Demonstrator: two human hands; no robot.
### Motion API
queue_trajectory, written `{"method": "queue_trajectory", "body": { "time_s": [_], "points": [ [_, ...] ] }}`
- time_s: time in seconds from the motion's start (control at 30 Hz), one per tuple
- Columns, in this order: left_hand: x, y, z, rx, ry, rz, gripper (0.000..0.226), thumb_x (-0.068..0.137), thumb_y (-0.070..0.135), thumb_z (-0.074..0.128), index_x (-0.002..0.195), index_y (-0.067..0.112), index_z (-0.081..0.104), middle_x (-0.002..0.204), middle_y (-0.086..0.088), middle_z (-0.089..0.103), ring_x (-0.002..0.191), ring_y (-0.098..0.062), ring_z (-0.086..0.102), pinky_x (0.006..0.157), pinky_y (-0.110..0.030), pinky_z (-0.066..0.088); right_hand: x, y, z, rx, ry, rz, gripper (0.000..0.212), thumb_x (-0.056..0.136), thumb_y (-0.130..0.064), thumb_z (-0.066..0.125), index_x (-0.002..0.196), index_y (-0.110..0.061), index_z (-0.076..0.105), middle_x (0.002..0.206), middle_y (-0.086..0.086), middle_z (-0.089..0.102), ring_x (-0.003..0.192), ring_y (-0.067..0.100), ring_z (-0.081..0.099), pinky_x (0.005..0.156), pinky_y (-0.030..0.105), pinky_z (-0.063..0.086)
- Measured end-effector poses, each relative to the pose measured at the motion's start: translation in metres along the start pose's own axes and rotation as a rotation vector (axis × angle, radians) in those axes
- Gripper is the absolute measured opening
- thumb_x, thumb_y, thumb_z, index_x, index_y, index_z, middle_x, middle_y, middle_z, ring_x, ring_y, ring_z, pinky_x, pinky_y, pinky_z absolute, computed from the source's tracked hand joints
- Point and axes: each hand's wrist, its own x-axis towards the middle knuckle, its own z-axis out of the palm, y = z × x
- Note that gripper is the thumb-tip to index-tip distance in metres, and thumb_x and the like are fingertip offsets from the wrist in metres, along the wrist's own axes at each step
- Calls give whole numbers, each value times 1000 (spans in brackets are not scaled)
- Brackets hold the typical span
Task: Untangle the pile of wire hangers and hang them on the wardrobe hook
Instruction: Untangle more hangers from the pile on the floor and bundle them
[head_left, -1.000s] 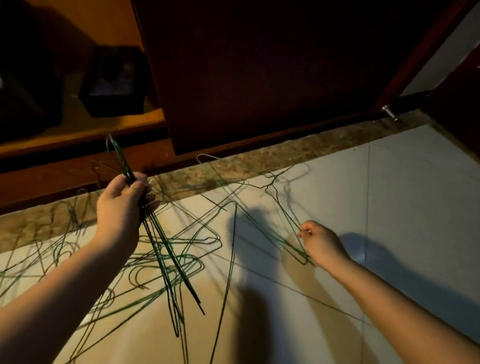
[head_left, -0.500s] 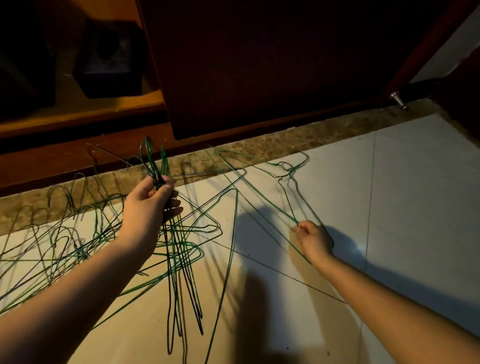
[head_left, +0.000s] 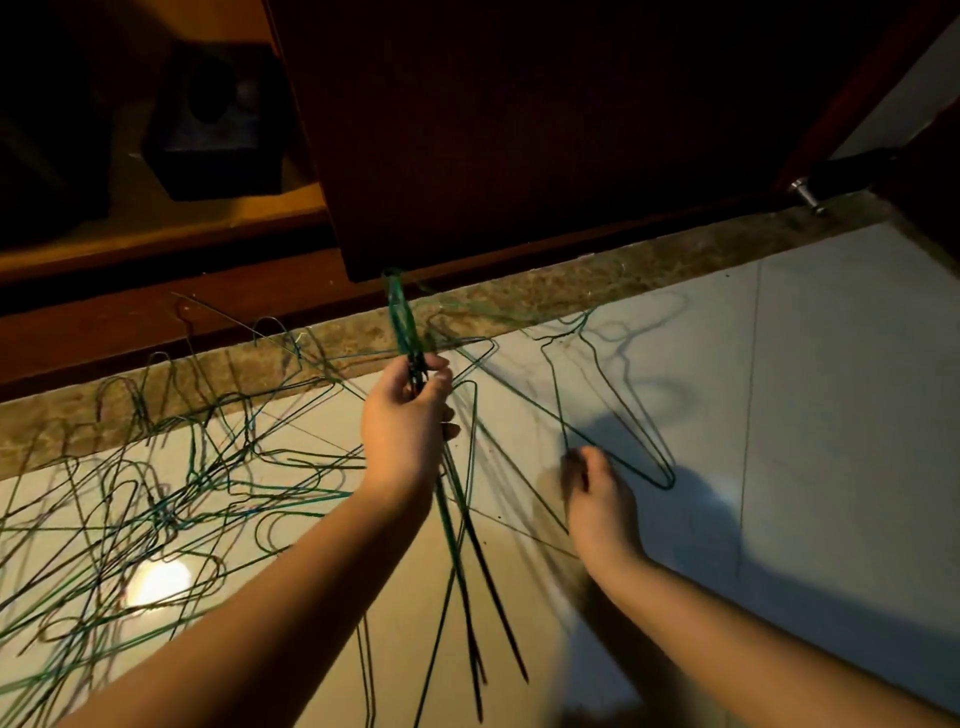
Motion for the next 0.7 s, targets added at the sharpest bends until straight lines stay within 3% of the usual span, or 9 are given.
{"method": "queue_trajectory", "body": {
  "time_s": [0.17, 0.27, 0.37, 0.47, 0.6, 0.7],
  "points": [
    [-6, -20, 27, 23, -54, -98, 18, 93, 6, 52, 83, 19, 57, 73, 0, 56, 57, -10, 50, 50, -16, 45, -21, -12, 14, 130, -25, -9, 13, 96, -11, 44, 105, -15, 53, 88, -2, 53, 88, 19, 53, 73, 25, 39],
    [-3, -28, 33, 14, -57, -143, 17, 92, 5, 52, 83, 18, 57, 74, -1, 58, 59, -11, 54, 53, -17, 48, -28, -13, 19, 250, -25, -2, 15, 94, -10, 46, 85, -20, 52, 68, -7, 52, 67, 15, 49, 62, 26, 38],
    [1, -33, 38, 10, -68, -191, 22, 91, 3, 54, 80, 22, 54, 72, -1, 56, 59, -12, 53, 52, -16, 46, -34, -14, 19, 364, -87, 2, 21, 93, -5, 46, 80, -20, 54, 57, -9, 53, 54, 4, 44, 52, 20, 35],
    [3, -36, 42, 37, -74, -226, 22, 88, 3, 58, 79, 23, 53, 68, 0, 53, 57, -10, 48, 44, -13, 40, -39, -14, 20, 375, -138, -26, 24, 91, 2, 44, 80, -17, 54, 59, -8, 53, 52, -2, 44, 49, 14, 34],
    [6, -34, 44, 33, -80, -251, 23, 85, 0, 61, 84, 22, 55, 74, -5, 56, 51, -9, 41, 40, -13, 34, -38, -15, 18, 353, -218, -23, 21, 92, -4, 45, 81, -20, 53, 58, -12, 55, 52, 3, 44, 50, 21, 34],
    [7, -31, 44, 3, -91, -257, 24, 85, -5, 59, 92, 18, 57, 68, -3, 56, 45, -6, 38, 39, -12, 31, -25, -23, 6, 135, -144, -292, 11, 89, -28, 46, 82, -23, 53, 71, -5, 59, 64, 9, 52, 62, 29, 42]
  ]
}}
